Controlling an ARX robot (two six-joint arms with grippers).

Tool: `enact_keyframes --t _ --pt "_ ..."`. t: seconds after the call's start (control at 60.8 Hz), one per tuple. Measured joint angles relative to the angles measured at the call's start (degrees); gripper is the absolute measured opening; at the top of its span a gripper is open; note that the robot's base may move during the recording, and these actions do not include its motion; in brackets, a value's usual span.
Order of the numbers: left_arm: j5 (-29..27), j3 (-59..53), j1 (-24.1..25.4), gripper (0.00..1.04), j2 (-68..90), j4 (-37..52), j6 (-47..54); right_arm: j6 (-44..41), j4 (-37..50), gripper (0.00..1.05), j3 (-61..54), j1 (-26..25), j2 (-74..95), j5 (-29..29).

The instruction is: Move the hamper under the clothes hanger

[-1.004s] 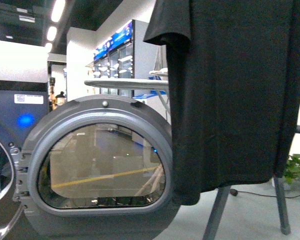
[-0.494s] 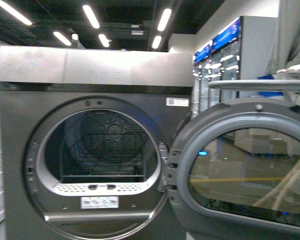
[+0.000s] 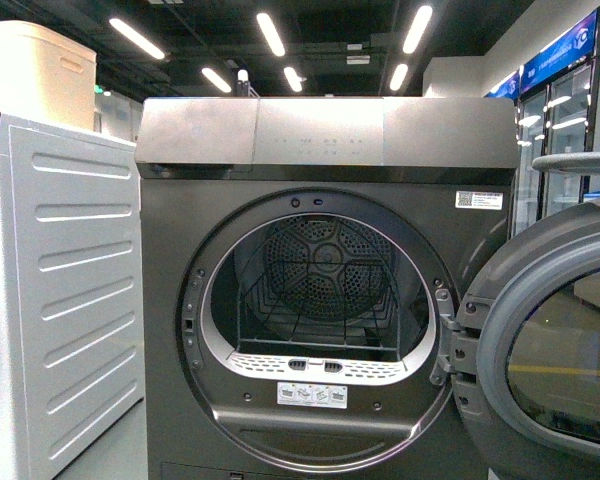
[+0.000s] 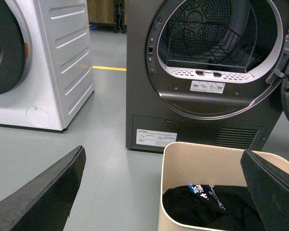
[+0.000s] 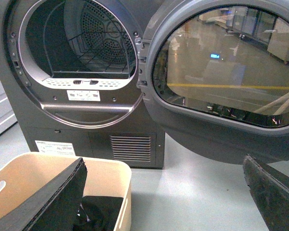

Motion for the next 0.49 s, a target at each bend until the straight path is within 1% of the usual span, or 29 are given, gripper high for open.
enact_keyframes --t 0.296,0.313,0.346,0.362,0.395,0.411,0.461,0.494 --pt "-0.02 0.02 -0.02 0.98 0.02 -0.02 -0.02 0.00 0.00 0.97 0.00 0.00 0.00 0.02" --pt "-1.14 0.28 -0.37 0.98 0.66 -0.98 -0.50 0.00 0.00 0.97 0.00 0.00 0.00 0.02" --pt "-4.26 2.54 -0.66 0.98 4.11 -6.51 -2.56 0.76 -0.72 0.97 0.28 0.39 0.94 1.25" --pt "-4.33 3.85 -0.39 0.98 7.10 -8.33 -3.69 1.70 -0.61 0.97 0.76 0.44 2.47 2.71" --pt "-3.39 5.44 1.16 0.98 13.09 -8.24 -4.44 2.62 1.77 0.97 1.57 0.39 6.58 3.02" --pt "-1.99 6.54 2.73 0.98 17.55 -6.69 -4.79 3.48 4.94 0.97 2.69 0.00 12.09 2.71" --pt "2.38 11.37 8.02 0.98 33.09 2.27 -4.98 5.22 19.58 0.97 7.78 -0.87 30.53 -0.63" --pt "3.56 14.73 9.57 0.98 41.53 6.93 -4.98 6.05 26.29 0.97 11.67 -0.92 41.00 -2.25"
